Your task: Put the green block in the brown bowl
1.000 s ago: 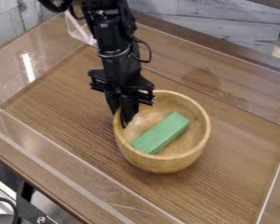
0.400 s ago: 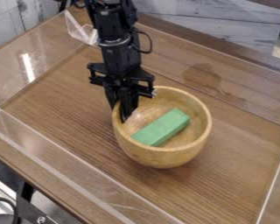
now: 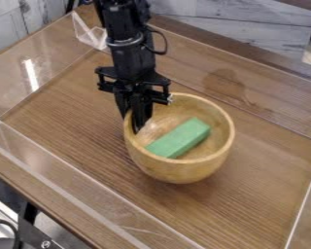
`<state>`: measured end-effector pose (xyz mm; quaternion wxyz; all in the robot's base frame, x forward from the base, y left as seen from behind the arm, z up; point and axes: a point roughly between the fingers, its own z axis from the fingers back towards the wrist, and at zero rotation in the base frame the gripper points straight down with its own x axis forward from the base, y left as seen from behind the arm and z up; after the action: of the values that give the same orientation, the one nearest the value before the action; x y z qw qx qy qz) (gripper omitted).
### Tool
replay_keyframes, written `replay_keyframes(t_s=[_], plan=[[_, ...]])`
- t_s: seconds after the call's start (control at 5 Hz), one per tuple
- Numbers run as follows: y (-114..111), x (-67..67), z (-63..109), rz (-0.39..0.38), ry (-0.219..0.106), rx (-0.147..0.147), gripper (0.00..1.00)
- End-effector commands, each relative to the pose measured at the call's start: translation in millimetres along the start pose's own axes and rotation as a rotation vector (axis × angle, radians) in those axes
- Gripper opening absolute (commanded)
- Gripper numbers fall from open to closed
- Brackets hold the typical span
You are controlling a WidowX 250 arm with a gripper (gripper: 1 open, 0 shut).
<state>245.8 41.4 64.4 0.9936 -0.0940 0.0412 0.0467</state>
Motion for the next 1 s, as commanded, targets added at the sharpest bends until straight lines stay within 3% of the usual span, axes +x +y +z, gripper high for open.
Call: replay_keyframes(t_s=[0.0, 0.8], plan=[[-1.6, 11.2, 25.9, -0.014, -0.085, 0.003, 0.00], [-3.9, 12.7, 34.9, -0.030, -0.082, -0.020, 0.00]])
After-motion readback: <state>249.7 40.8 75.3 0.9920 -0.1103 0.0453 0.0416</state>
